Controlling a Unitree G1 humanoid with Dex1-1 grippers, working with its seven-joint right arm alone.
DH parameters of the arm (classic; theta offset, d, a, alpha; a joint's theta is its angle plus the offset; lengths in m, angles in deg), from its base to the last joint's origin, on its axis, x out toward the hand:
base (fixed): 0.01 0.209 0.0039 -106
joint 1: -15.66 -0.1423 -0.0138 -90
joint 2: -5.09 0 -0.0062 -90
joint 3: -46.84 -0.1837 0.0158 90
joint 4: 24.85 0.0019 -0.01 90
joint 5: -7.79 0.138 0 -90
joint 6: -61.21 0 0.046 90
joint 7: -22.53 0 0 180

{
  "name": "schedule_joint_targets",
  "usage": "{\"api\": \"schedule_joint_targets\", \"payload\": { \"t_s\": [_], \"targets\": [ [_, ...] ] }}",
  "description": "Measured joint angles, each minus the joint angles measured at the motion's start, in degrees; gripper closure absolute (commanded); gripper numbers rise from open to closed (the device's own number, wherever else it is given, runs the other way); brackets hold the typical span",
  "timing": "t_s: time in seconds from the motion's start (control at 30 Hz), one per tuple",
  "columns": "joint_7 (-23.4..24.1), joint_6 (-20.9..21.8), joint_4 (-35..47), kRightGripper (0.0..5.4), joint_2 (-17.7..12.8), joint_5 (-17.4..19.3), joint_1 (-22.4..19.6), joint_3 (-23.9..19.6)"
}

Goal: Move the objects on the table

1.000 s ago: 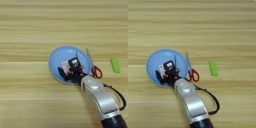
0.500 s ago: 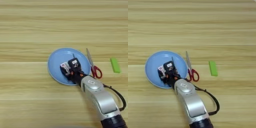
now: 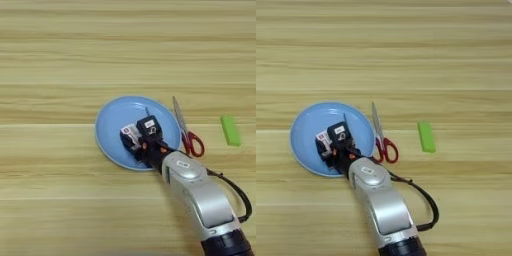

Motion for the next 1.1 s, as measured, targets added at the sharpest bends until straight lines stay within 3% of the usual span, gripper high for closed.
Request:
{"api": "schedule_joint_targets", "payload": {
  "t_s": [0.47,0.73,1.1],
  "targets": [
    [0.8,-0.13,1.99,3.31,0.75,0.96,0.24,-1.11],
    [1.23,-0.2,7.53,3.31,1.3,1.76,0.32,-2.35],
    [2.18,-1.52,12.33,3.31,-0.61,3.62,0.26,-8.29]
  ]
}}
